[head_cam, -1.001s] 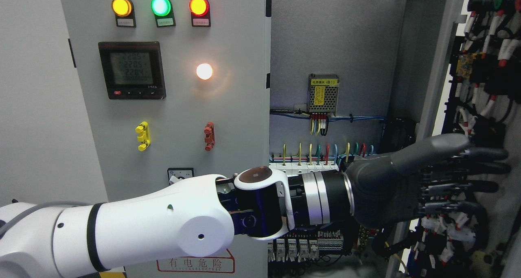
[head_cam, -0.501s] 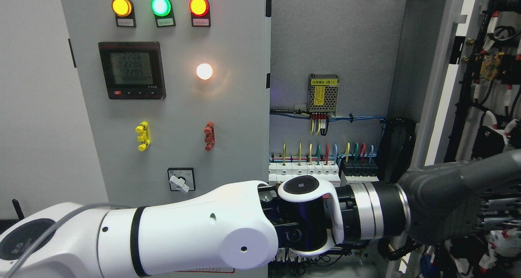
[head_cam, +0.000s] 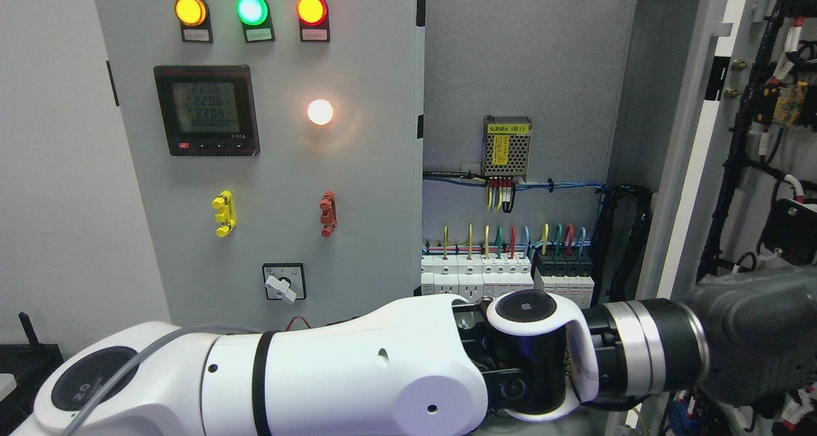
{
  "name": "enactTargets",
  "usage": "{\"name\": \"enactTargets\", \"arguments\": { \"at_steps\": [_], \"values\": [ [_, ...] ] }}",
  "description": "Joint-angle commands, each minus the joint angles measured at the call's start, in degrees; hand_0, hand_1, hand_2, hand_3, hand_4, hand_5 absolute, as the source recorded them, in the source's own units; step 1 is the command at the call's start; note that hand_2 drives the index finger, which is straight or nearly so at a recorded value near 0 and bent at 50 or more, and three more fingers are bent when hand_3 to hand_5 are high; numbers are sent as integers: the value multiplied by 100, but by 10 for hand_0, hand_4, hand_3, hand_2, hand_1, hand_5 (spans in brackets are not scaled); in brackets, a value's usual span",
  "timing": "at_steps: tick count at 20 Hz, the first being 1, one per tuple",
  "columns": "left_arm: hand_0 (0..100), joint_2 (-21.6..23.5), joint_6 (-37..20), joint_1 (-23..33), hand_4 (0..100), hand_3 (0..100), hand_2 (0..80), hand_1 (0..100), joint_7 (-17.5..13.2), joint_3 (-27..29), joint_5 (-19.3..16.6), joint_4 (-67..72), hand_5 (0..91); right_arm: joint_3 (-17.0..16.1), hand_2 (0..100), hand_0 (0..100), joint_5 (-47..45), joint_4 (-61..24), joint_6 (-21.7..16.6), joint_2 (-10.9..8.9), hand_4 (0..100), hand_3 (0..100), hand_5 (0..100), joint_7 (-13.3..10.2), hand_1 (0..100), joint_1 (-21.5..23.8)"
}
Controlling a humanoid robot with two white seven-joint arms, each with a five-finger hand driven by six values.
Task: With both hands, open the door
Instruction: 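Push the button door outward with the left hand, swinging it open, then withdraw the left hand from the opened door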
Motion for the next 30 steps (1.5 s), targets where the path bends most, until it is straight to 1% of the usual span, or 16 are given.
{"name": "enactTargets", "arguments": {
  "at_steps": [1, 8, 9, 10, 11, 12, 14, 16, 18, 20, 22, 23, 24, 27, 28, 30],
  "values": [
    [120, -323, -4, 0, 0, 0, 0, 389, 60, 26, -12, 134, 0, 0, 0, 120, 0, 0, -2, 0, 0, 0, 0, 11, 389, 0],
    [120, -262, -4, 18, 0, 0, 0, 389, 34, 61, -64, 134, 0, 0, 0, 120, 0, 0, -2, 0, 0, 0, 0, 20, 389, 0],
    [120, -201, -4, 26, 0, 0, 0, 389, 25, 70, -203, 117, 0, 0, 0, 120, 0, 0, -2, 0, 0, 0, 0, 20, 389, 0],
    [120, -35, -4, 52, 0, 0, 0, 389, 16, 79, -388, 73, 0, 0, 0, 120, 0, 0, -2, 0, 0, 0, 0, 11, 389, 0],
    [120, 185, -13, 131, 0, 0, 0, 389, 7, 79, -563, 47, 0, 0, 0, 120, 0, 0, -2, 0, 0, 0, 0, 11, 389, 0],
    [120, 474, -22, 245, 0, 0, 0, 389, -2, 88, -652, -49, 0, 0, 0, 120, 0, 0, -2, 0, 0, 0, 0, 11, 389, 0],
    [120, 1115, -4, 447, 0, 0, 0, 389, -115, 149, -688, -295, 0, 0, 0, 120, 0, 0, -2, 0, 0, 0, 0, 11, 389, 0],
    [120, 1783, -4, 623, 0, 0, 0, 389, -334, 132, -688, -594, 0, 0, 0, 120, 0, 0, -2, 0, 0, 0, 0, 20, 389, 0],
    [120, 2504, -13, 729, 0, 0, 0, 389, -668, 132, -706, -1033, 0, 0, 0, 120, 0, 0, -2, 0, 0, 0, 0, 20, 389, 0],
    [120, 3224, -13, 965, 0, 0, 0, 389, -740, 167, -784, -1446, 0, 0, 0, 120, 0, 0, -2, 0, 0, 0, 0, 11, 389, 0],
    [120, 3823, -13, 1500, 0, 0, 0, 389, -749, 464, -1064, -1719, 0, 0, 0, 120, 0, 0, -2, 0, 0, 0, 0, 11, 389, 0],
    [120, 4078, -13, 1981, 0, 0, 0, 389, -775, 727, -1319, -1833, 0, 0, 0, 120, 0, 0, -2, 0, 0, 0, 0, 11, 389, 0],
    [120, 4289, -13, 2552, 0, 0, 0, 389, -801, 1069, -1652, -1904, 0, 0, 0, 120, 0, 0, -2, 0, 0, 0, 0, 11, 389, 0],
    [120, 4589, -13, 4441, 0, 0, 0, 389, -819, 2193, -2969, -1949, 0, 0, 0, 120, 0, 0, -2, 0, 0, 0, 0, 11, 389, 0],
    [120, 4712, -13, 5056, 0, 0, 0, 389, -819, 2528, -3313, -1957, 0, 0, 0, 120, 0, 0, -2, 0, 0, 0, 0, 11, 389, 0],
    [120, 4949, -30, 6051, 0, 0, 0, 389, -828, 3074, -3736, -1966, 0, 0, 0, 120, 0, 0, -2, 0, 0, 0, 0, 11, 389, 0]
  ]
}}
